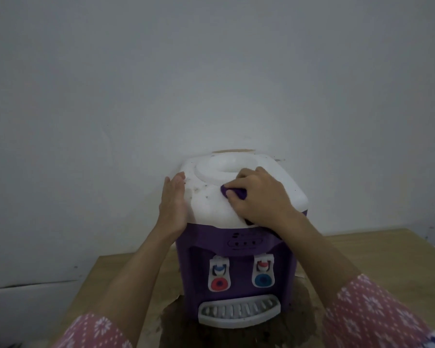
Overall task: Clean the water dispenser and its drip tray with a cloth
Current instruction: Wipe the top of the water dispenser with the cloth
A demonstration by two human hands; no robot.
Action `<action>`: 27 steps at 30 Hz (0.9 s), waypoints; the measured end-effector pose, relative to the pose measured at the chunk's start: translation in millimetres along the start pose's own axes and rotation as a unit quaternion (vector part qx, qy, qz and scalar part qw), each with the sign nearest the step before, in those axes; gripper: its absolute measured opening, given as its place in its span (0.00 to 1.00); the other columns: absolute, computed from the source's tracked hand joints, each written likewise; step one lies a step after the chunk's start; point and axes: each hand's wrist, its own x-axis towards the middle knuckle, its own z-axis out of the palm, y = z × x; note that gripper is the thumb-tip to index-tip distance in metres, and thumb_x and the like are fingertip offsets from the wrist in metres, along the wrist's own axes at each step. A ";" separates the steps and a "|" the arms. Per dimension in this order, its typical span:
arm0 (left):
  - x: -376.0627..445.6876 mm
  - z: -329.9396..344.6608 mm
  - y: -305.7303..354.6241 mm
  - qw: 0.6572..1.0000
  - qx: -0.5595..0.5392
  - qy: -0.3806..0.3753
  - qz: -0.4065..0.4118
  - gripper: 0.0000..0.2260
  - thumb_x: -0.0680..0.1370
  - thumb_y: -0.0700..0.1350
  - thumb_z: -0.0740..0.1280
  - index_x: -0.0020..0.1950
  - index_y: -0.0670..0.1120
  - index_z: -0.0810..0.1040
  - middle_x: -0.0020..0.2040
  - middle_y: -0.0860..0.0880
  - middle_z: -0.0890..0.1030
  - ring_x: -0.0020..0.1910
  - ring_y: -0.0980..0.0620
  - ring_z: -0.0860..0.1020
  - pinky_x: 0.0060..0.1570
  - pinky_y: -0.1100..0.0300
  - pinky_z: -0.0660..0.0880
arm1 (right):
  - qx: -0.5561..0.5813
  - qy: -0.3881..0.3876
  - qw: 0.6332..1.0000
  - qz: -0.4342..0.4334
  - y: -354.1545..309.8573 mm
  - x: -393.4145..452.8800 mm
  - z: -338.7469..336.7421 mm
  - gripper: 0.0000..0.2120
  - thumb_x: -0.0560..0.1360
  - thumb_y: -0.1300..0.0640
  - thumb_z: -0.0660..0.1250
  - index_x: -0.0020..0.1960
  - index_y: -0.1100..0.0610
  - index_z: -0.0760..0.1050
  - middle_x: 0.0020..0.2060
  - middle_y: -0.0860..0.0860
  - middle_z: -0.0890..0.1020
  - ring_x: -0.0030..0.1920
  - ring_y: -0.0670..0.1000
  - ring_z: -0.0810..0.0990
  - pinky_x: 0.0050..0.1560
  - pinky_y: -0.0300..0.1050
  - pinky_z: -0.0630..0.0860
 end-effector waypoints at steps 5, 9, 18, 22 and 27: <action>-0.3 -2.1 -0.8 1.000 -0.008 0.015 -0.018 0.30 0.72 0.64 0.48 0.69 0.51 0.63 0.74 0.46 0.60 0.73 0.45 0.60 0.70 0.41 0.57 | 0.017 0.149 0.979 0.141 20.0 -1.1 -2.5 0.09 0.73 0.54 0.63 0.47 0.54 0.81 0.42 0.52 0.79 0.44 0.50 0.70 0.38 0.42 0.66; 3.1 -4.0 -4.4 1.000 0.006 0.013 -0.004 0.23 0.79 0.59 0.45 0.71 0.52 0.61 0.75 0.46 0.59 0.73 0.46 0.58 0.71 0.42 0.57 | -0.030 0.111 0.975 0.189 18.9 11.0 -0.9 0.13 0.78 0.54 0.58 0.49 0.57 0.80 0.45 0.53 0.75 0.46 0.53 0.67 0.37 0.44 0.65; -1.9 -7.5 -3.0 0.998 -0.063 0.003 -0.021 0.25 0.79 0.61 0.43 0.74 0.55 0.56 0.75 0.48 0.58 0.73 0.47 0.59 0.71 0.46 0.58 | -0.104 -0.051 0.993 -0.029 -18.9 39.3 12.4 0.14 0.80 0.53 0.53 0.56 0.52 0.76 0.53 0.48 0.78 0.55 0.54 0.66 0.46 0.47 0.71; -6.4 -8.0 0.4 0.990 -0.140 0.006 -0.025 0.24 0.80 0.58 0.48 0.75 0.56 0.48 0.72 0.57 0.57 0.65 0.55 0.63 0.58 0.60 0.64 | -0.062 -0.104 0.991 -0.061 -33.2 52.0 23.4 0.13 0.79 0.55 0.55 0.55 0.50 0.78 0.49 0.50 0.81 0.54 0.52 0.67 0.49 0.46 0.69; -5.7 -13.5 -1.8 0.986 -0.162 -0.005 -0.037 0.26 0.81 0.58 0.50 0.75 0.57 0.41 0.63 0.59 0.57 0.48 0.69 0.67 0.41 0.71 0.67 | 0.057 -0.158 0.983 -0.073 -29.4 48.9 18.7 0.12 0.77 0.52 0.60 0.57 0.42 0.77 0.43 0.49 0.72 0.48 0.47 0.66 0.49 0.39 0.63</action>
